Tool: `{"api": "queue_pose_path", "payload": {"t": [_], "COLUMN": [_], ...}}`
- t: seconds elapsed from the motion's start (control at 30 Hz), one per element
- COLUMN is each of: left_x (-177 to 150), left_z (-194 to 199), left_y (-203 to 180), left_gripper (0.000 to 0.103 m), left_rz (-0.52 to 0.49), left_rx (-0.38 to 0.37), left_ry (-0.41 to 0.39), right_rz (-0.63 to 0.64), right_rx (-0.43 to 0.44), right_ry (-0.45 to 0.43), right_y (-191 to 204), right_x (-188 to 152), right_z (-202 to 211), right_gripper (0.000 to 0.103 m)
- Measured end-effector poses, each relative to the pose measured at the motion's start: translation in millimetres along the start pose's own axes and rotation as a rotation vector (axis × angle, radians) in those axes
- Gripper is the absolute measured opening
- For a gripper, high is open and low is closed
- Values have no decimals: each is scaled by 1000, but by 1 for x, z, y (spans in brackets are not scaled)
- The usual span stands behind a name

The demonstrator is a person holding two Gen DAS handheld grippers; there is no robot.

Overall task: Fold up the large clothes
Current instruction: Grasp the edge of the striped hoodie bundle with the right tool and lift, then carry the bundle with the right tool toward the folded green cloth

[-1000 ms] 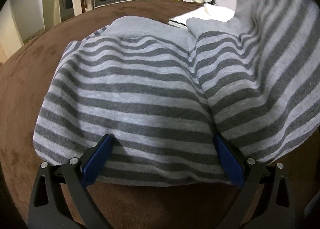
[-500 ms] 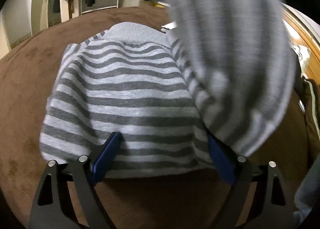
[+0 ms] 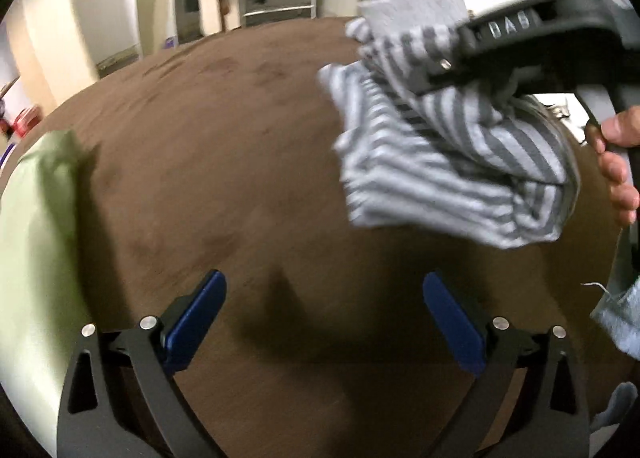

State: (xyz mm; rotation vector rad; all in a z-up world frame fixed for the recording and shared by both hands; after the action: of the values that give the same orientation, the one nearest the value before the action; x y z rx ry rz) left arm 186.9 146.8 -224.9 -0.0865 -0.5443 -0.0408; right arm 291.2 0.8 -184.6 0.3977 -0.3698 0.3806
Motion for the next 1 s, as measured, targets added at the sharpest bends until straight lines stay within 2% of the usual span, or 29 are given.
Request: {"api": "queue_pose_path", "payload": {"t": [0.1, 0.17, 0.27, 0.37, 0.4, 0.43, 0.47, 0.57, 0.67, 0.73, 0.83, 0.93, 1.0], "left_x": [-12, -18, -21, -18, -17, -15, -15, -7, 18, 40, 73, 98, 110], "left_z": [5, 5, 7, 15, 17, 20, 24, 33, 40, 45, 53, 46, 32], "left_y": [17, 26, 37, 50, 53, 56, 57, 56, 46, 31, 1, -33, -49], "left_gripper": [97, 96, 96, 96, 97, 96, 97, 96, 96, 96, 96, 91, 78], "left_rz": [36, 78, 130, 148, 148, 145, 141, 133, 111, 73, 4, -85, -105], "left_rx": [36, 44, 58, 77, 82, 92, 99, 93, 51, 9, -94, -156, -202], "left_ry": [2, 7, 9, -3, -7, -14, -20, -43, -94, -149, -212, -205, -175], "right_rz": [34, 42, 41, 55, 64, 70, 74, 96, 87, 76, 51, -4, -25], "right_rx": [-18, -26, 14, 63, 95, 120, 147, 135, 60, -2, -81, -72, -66], "right_ry": [30, 31, 27, 27, 24, 23, 22, -11, -60, -96, -123, -132, -144], "right_y": [6, 7, 10, 19, 22, 25, 29, 32, 15, -2, -31, -55, -63], "right_x": [-6, -7, -8, -10, -13, -14, -17, -28, -43, -51, -61, -68, -70], "right_z": [-13, -13, -7, 0, 8, 12, 18, 45, 71, 88, 104, 106, 106], "right_gripper": [23, 29, 39, 54, 66, 82, 86, 87, 87, 87, 87, 87, 87]}}
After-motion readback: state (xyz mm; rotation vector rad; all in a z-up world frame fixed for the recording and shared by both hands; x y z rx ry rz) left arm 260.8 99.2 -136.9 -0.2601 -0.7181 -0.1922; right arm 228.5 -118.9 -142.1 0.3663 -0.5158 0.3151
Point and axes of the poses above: each gripper's, at about its wrist camera, not at the fingertips, and z roughly against the way its jaws point, y to its left, x to its top, the point moved 5 cm from there along -z, roughly the way its jaws point, and after that the axes turned 1 degree about z, right-handed, at the moved point
